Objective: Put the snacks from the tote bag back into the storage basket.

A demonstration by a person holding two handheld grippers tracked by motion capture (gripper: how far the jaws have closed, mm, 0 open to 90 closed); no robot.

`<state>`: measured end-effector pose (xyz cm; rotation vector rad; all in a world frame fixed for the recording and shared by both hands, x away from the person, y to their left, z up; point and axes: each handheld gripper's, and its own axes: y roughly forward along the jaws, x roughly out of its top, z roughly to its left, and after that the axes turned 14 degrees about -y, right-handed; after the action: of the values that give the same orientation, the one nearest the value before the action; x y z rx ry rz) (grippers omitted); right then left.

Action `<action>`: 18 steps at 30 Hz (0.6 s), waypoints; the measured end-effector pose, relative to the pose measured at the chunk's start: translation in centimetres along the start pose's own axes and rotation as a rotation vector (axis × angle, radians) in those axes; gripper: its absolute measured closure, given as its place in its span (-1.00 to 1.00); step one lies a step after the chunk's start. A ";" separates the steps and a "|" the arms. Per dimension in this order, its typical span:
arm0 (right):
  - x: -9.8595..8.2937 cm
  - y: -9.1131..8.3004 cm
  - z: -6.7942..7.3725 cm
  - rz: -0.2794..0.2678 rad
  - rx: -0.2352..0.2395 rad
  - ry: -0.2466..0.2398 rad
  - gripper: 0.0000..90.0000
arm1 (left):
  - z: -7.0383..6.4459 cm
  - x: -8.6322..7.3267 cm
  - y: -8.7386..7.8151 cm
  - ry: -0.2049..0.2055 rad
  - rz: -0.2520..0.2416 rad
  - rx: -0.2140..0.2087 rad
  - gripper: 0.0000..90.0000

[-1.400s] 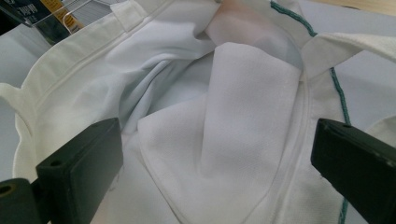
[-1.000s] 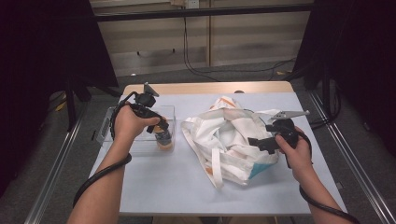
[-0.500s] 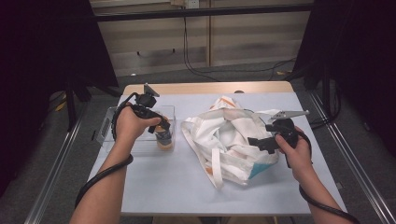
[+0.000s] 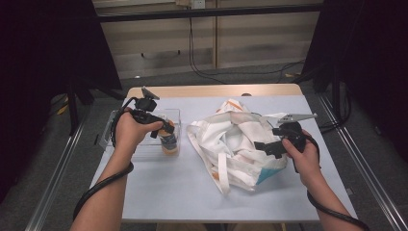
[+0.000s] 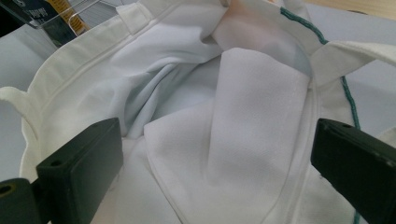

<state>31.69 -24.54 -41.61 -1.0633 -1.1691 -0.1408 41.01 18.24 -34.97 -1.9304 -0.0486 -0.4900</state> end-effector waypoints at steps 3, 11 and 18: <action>0.2 0.1 0.2 -0.001 0.007 -0.003 -0.95 | 0.1 -0.3 -0.2 -0.007 -0.010 0.002 -0.56; 0.4 0.3 0.2 -0.004 0.010 -0.009 -0.95 | 0.5 -1.2 -0.9 0.000 -0.028 -0.010 -0.66; 0.4 0.4 0.4 -0.001 0.013 -0.007 -0.95 | 0.8 -1.8 -1.4 0.006 -0.037 -0.012 -0.67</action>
<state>31.88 -23.88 -41.51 -1.0525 -1.1748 -0.1299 39.26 19.84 -34.67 -1.9428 -0.0784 -0.5217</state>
